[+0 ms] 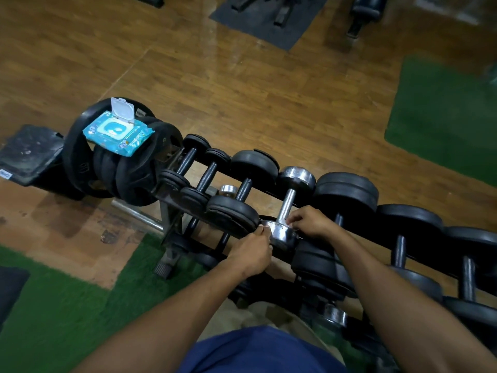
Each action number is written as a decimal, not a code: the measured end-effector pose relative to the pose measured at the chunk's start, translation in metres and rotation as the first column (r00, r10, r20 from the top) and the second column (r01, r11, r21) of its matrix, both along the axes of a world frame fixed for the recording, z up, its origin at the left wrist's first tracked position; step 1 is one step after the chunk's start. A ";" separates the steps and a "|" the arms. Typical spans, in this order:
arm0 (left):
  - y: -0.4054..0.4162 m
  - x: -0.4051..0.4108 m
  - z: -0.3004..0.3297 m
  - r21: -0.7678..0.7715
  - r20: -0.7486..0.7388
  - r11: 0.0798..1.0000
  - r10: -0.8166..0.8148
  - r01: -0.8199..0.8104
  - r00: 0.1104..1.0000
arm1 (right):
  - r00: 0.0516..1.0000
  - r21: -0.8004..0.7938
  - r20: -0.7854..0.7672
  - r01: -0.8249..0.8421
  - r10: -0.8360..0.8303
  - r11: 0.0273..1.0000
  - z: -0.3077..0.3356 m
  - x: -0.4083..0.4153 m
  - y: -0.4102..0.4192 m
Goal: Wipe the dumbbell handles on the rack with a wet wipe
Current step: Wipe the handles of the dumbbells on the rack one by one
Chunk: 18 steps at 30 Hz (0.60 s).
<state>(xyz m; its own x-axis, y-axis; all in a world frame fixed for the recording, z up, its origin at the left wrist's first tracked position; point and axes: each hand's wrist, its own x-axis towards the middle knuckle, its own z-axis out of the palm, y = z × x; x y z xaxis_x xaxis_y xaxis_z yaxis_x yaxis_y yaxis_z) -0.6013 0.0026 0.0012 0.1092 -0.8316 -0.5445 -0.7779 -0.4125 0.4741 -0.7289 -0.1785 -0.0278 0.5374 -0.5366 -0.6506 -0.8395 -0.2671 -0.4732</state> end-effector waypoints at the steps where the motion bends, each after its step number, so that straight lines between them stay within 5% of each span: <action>1: 0.001 0.000 0.002 0.008 -0.004 1.000 -0.010 0.010 1.000 | 1.000 -0.007 0.010 0.024 -0.024 1.000 0.001 -0.001 0.004; 18: 0.007 -0.018 0.002 -0.031 0.028 0.999 0.018 -0.017 0.999 | 0.990 -0.017 -0.028 0.135 -0.135 0.991 0.016 0.012 0.018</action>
<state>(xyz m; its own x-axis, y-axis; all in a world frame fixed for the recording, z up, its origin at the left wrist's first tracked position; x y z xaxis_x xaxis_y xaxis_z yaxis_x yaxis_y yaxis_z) -0.6197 0.0099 0.0032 0.1394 -0.8455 -0.5155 -0.7840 -0.4123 0.4642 -0.7173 -0.1608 -0.0118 0.4403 -0.6128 -0.6562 -0.8817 -0.1571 -0.4449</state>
